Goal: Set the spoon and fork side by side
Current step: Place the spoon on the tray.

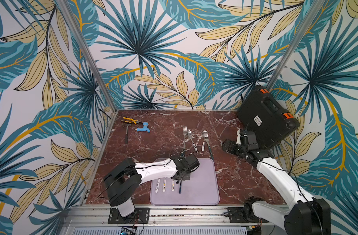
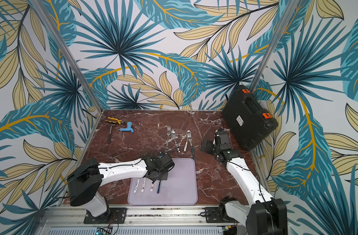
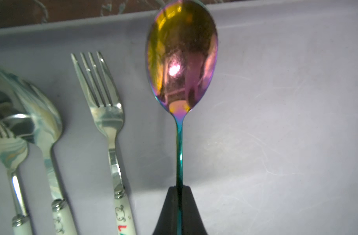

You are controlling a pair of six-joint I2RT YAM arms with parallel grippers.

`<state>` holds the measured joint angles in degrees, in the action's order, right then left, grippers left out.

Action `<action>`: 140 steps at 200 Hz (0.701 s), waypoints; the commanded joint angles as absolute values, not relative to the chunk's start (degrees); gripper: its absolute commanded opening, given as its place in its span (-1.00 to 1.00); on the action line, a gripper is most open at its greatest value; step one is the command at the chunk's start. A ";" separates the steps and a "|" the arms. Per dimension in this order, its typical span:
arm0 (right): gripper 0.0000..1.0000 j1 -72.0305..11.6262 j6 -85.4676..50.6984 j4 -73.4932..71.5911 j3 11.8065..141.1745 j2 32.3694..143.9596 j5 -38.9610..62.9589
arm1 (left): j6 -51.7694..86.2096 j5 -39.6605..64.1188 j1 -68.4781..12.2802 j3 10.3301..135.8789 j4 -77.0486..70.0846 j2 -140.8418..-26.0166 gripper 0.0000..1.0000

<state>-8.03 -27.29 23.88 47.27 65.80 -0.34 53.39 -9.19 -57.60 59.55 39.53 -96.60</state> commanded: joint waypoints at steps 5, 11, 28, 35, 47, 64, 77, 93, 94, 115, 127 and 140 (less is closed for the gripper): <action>0.99 -8.13 -27.75 24.01 47.38 65.92 0.00 | 53.59 -9.57 -57.68 58.10 38.19 -97.40 -1.00; 0.99 -8.09 -27.73 24.08 47.38 65.94 0.00 | 53.64 -9.78 -57.61 58.11 38.31 -97.45 -1.00; 0.99 -8.09 -27.71 24.14 47.40 65.92 0.00 | 53.95 -9.95 -57.52 57.86 38.60 -97.67 -1.00; 0.99 -8.15 -27.77 24.15 47.40 65.98 0.00 | 53.96 -9.96 -57.40 57.90 38.85 -97.83 -1.00; 0.99 -8.09 -27.83 24.15 47.40 65.92 0.00 | 53.97 -10.14 -57.21 57.88 39.17 -98.04 -1.00; 0.99 -8.09 -27.79 24.12 47.37 65.92 0.00 | 53.84 -10.12 -56.79 57.80 39.27 -98.20 -1.00; 0.99 -8.11 -27.80 24.19 47.38 65.92 0.00 | 53.75 -10.28 -56.52 57.77 39.56 -98.22 -1.00; 0.99 -8.09 -27.77 24.22 47.44 65.83 0.00 | 53.71 -10.54 -56.18 57.82 39.98 -98.04 -1.00; 0.99 -8.09 -27.73 24.24 47.41 65.83 0.00 | 53.75 -10.54 -56.17 57.83 39.98 -98.02 -1.00; 0.99 -8.13 -27.76 24.21 47.38 65.79 -0.05 | 53.66 -10.56 -55.58 57.50 40.26 -98.00 -1.00; 0.99 -8.09 -27.75 24.25 47.42 65.83 0.00 | 53.80 -10.44 -55.37 57.29 40.17 -97.91 -1.00; 0.99 -8.08 -27.77 24.27 47.37 65.83 0.00 | 54.03 -10.38 -55.29 57.15 40.34 -97.91 -1.00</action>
